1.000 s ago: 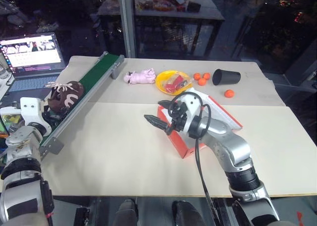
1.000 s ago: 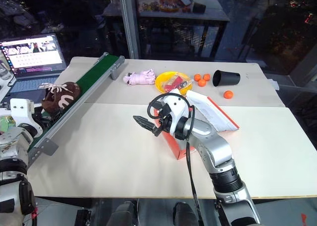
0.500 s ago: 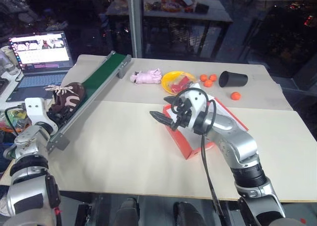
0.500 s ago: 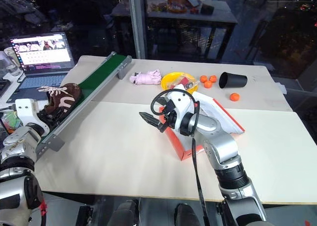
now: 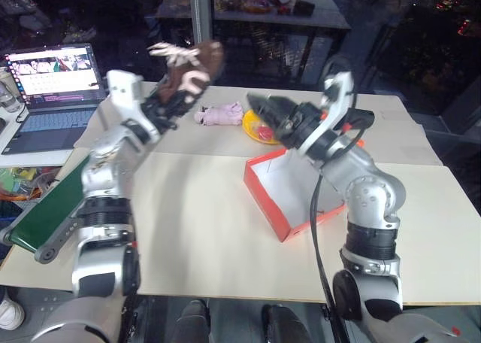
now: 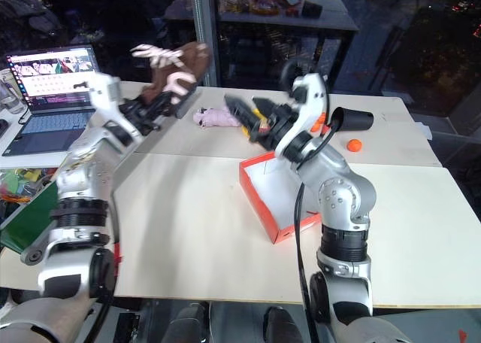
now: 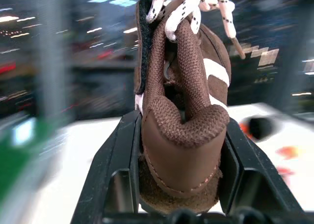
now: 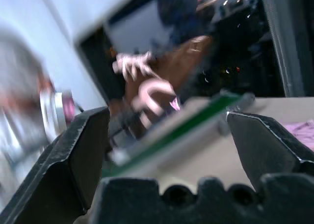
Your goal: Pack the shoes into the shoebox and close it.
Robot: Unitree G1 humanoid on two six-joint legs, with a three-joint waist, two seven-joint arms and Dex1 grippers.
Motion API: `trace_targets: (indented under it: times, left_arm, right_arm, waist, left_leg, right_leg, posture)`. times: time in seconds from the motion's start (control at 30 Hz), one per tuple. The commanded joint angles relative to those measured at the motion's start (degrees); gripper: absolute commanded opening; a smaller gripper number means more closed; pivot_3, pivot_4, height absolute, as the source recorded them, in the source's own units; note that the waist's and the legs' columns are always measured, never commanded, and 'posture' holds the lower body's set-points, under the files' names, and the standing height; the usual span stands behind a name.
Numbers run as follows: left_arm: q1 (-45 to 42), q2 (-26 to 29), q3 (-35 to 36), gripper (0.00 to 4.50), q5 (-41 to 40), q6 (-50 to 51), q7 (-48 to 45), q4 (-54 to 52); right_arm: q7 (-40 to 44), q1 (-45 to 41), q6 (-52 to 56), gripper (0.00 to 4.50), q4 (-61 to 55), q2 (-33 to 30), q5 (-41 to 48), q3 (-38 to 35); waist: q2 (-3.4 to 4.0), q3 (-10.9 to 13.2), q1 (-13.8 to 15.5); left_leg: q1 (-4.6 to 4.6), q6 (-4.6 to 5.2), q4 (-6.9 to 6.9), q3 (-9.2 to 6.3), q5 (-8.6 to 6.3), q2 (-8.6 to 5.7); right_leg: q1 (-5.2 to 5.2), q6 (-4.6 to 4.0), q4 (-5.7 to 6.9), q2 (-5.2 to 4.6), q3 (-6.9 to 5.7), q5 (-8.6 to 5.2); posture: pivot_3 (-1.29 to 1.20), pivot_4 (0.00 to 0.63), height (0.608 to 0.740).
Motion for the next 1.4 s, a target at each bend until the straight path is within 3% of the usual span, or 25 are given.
trace_targets:
  times: [0.03, 0.27, 0.5, 0.6, 0.67, 0.93, 1.13, 1.23, 1.4]
  left_arm:
    - [-2.5, -2.8, -1.1, 1.58, -3.5, 4.2, 2.0, -8.2]
    - [-2.6, -7.2, -4.3, 1.58, -7.4, 11.4, 2.1, -15.2]
    - [0.4, -8.1, -7.2, 1.58, -8.2, 14.4, 0.9, -17.4]
    - [0.4, -8.1, -7.2, 1.56, -8.3, 14.9, 1.0, -17.8]
    - [0.2, -8.3, -6.6, 1.56, -8.7, 15.5, 1.6, -18.0]
    - [-0.4, -8.9, -2.9, 4.49, -11.6, 15.9, 4.5, -19.5]
    - [-0.6, -5.0, 1.4, 4.5, -8.9, 12.4, 8.3, -17.4]
    - [1.7, 2.5, 1.8, 4.5, -2.1, 9.4, 9.1, -12.5]
    - [7.8, 7.3, -1.3, 4.5, -0.3, 11.9, 6.2, -14.9]
  right_arm:
    - [-7.5, -2.1, 1.6, 4.5, 0.5, 1.1, 9.9, -6.6]
    - [-13.8, -2.8, 0.5, 4.5, 0.4, 0.6, 17.8, -8.9]
    - [-16.2, -1.6, -0.8, 4.5, -1.3, -0.7, 19.3, -7.1]
    - [-16.6, -1.0, -1.7, 3.85, -1.9, -1.1, 19.3, -6.5]
    - [-17.0, -0.8, -2.0, 3.07, -2.0, -1.7, 18.7, -6.0]
    - [-16.1, -1.3, -4.5, 0.43, 0.6, -4.8, 15.2, -4.7]
    - [-11.4, -2.4, -5.3, 0.37, 2.5, -12.4, 7.2, -1.2]
    - [-1.2, -2.9, -0.4, 0.37, 3.7, -25.4, -2.1, 9.5]
    - [12.6, -2.3, 0.2, 0.36, 6.6, -36.4, -13.2, 23.9]
  waist:
    - [0.01, 0.0, -0.8]
    - [0.04, 0.0, -1.8]
    - [0.06, 0.0, -2.4]
    - [0.08, 0.0, -2.4]
    - [0.08, 0.0, -2.4]
    - [0.09, 0.0, -2.4]
    - [0.09, 0.0, -2.4]
    - [0.22, 0.1, -2.5]
    - [0.22, 0.1, -2.5]
  left_leg:
    - [0.02, 0.01, 0.0, 0.0, 0.01, 0.0]
    - [0.07, 0.11, 0.01, -0.07, 0.07, -0.01]
    - [0.09, 0.14, 0.0, -0.1, 0.09, -0.02]
    - [0.08, 0.14, 0.01, -0.11, 0.09, -0.02]
    - [0.07, 0.14, 0.01, -0.11, 0.09, -0.03]
    - [0.08, 0.15, 0.01, -0.12, 0.09, -0.03]
    - [0.08, 0.15, 0.01, -0.12, 0.09, -0.03]
    - [0.07, 0.15, 0.01, -0.11, 0.09, -0.05]
    - [0.23, 0.15, -0.18, -0.09, 0.08, -0.04]
  right_leg:
    - [0.0, -0.01, 0.02, 0.01, 0.01, 0.01]
    - [0.02, 0.0, 0.07, 0.05, 0.05, 0.02]
    - [0.06, 0.0, 0.06, 0.05, 0.06, 0.02]
    - [0.05, 0.0, 0.05, 0.05, 0.06, 0.02]
    - [0.05, 0.0, 0.04, 0.05, 0.07, 0.02]
    - [0.05, 0.0, 0.03, 0.05, 0.07, 0.01]
    - [0.05, 0.0, 0.02, 0.06, 0.07, 0.02]
    - [0.05, 0.01, 0.0, 0.05, 0.1, 0.02]
    - [0.07, -0.04, -0.04, 0.07, 0.15, -0.03]
  posture:
    - [0.0, 0.15, 0.74]
    - [0.0, 0.15, 0.74]
    - [0.0, 0.15, 0.74]
    - [0.0, 0.15, 0.74]
    - [0.0, 0.15, 0.74]
    - [0.0, 0.15, 0.74]
    - [0.0, 0.15, 0.74]
    - [0.0, 0.15, 0.74]
    - [0.0, 0.15, 0.74]
